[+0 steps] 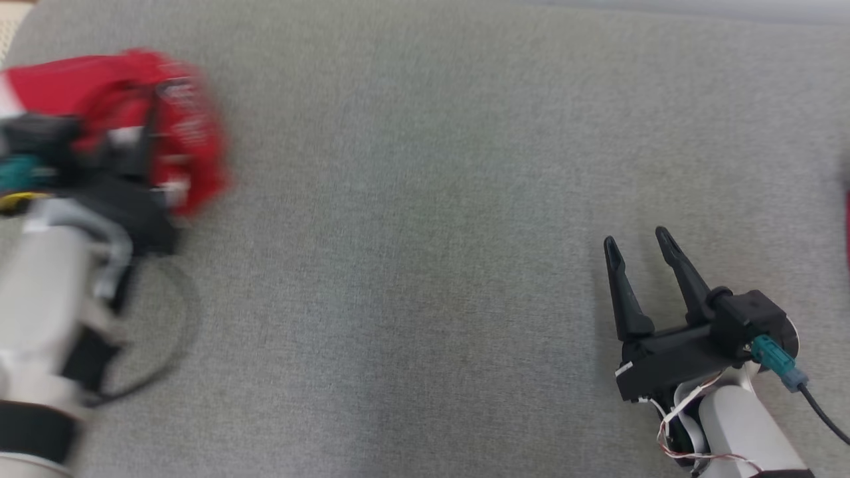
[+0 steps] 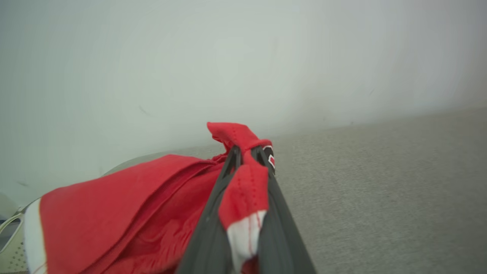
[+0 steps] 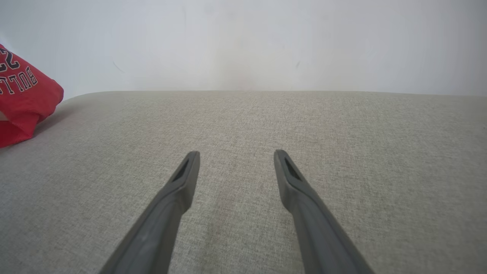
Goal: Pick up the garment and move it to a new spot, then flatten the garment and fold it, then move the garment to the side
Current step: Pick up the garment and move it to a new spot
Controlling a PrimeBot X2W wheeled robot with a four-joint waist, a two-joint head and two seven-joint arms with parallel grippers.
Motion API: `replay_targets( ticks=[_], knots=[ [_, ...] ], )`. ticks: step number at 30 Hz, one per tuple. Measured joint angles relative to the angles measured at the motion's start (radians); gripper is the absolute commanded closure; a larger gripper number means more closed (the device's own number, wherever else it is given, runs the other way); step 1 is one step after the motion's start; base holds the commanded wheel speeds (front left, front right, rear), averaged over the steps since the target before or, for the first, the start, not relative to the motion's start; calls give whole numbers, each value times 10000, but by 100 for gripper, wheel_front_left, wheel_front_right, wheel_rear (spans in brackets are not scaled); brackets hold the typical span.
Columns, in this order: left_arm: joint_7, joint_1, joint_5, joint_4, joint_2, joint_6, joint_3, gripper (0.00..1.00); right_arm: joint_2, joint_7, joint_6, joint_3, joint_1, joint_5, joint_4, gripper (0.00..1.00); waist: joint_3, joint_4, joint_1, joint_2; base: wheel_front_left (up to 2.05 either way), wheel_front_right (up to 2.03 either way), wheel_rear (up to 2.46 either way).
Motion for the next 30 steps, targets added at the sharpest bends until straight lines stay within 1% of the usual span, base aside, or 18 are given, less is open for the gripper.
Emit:
replay_targets(
  ticks=[4,8,9,10,11,14,18,22,23,24,25,28,30],
  knots=[
    [-2,572,69,-970,-995,-2,-746,100,140,2,0,2,197,71,113,0,-353,-126,-1,-1,0,0,0],
    [-2,1102,-125,-1396,-1822,0,-1586,100,261,0,0,-31,207,123,153,0,-583,-448,0,-1,0,0,0],
    [0,1238,-290,-1425,-2230,-2,-2056,100,278,0,0,-38,245,136,180,0,-671,-651,-1,-1,0,0,0],
    [-2,1288,-385,-1438,-2416,-2,-2222,100,284,2,0,-35,258,144,194,0,-712,-761,-1,-1,0,0,0],
    [-2,1288,-385,-1438,-2416,-2,-2222,100,284,2,0,-35,258,144,194,0,-712,-761,-1,-1,0,0,0],
    [0,1404,-573,-1515,-2752,0,-2472,100,351,0,0,-4,330,148,221,0,-809,-1094,-1,-1,0,0,0],
    [-2,1554,-826,-1762,-3032,0,-2846,100,435,0,0,0,357,213,295,0,-919,-1556,-1,-1,0,0,0],
    [-2,1647,-872,-1871,-3106,0,-3110,100,520,0,0,59,373,247,357,0,-1019,-1986,-1,-1,0,0,0],
    [-2,1682,-851,-1806,-3104,0,-3147,75,525,2,0,69,384,257,376,0,-1050,-2073,-1,-1,0,0,0],
    [-2,1765,-807,-1695,-3112,0,-3166,14,537,0,0,88,391,276,401,0,-1084,-2155,-1,-1,0,0,0],
    [-2,1871,-794,-1565,-3122,-2,-3164,0,539,2,0,94,395,284,424,0,-1123,-2223,-1,-1,0,0,0],
    [-2,2121,-562,-1348,-3114,2,-2840,0,554,0,0,75,469,309,476,0,-1293,-2334,-1,-1,0,0,0],
    [-4,2329,-282,-1407,-3116,96,-2483,0,573,0,0,50,580,309,502,0,-1423,-2355,-1,-1,0,0,0]
  ],
)
